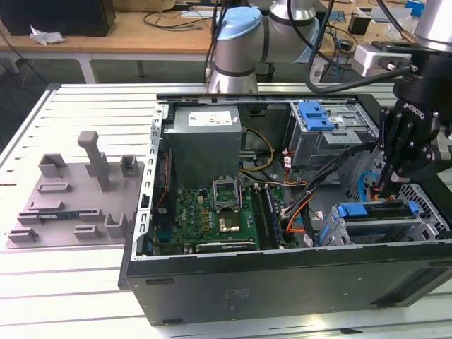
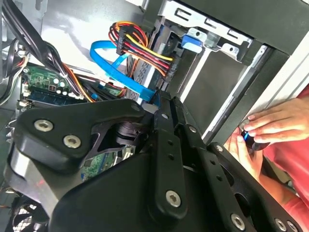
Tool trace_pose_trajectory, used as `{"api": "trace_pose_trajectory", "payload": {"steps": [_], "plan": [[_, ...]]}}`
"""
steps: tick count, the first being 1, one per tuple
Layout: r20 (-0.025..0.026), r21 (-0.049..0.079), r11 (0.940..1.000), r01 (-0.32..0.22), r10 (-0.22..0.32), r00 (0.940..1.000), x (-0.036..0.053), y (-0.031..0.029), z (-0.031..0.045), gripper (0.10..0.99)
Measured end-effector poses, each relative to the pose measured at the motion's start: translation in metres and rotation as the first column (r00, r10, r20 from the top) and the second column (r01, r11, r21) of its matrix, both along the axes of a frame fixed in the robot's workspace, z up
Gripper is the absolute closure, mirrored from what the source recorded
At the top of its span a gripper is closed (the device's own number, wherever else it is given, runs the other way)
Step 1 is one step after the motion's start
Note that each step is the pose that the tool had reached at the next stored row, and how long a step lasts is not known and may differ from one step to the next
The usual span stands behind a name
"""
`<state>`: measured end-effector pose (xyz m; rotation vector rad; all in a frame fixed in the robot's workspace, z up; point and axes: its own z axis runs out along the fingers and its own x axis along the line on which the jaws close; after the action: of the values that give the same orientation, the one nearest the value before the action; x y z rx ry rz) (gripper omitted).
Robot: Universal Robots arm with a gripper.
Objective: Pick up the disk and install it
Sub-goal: 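Insert the second disk wire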
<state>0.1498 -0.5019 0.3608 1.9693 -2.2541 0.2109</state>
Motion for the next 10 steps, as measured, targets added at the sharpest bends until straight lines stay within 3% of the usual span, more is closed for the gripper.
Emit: {"api": "trace_pose_trajectory", "payload": {"steps": [5,8,10], "plan": [[0.0078,0.026,0.9997,0.000,0.000,1.0000,-0.0026,-0.0095,0.0000,0.925],[0.0164,0.055,0.9985,0.000,0.000,0.9999,-0.0050,-0.0179,0.0000,0.925],[0.0181,0.062,0.9981,-0.001,-0.001,0.9998,-0.0057,-0.0200,0.0000,0.925]]}}
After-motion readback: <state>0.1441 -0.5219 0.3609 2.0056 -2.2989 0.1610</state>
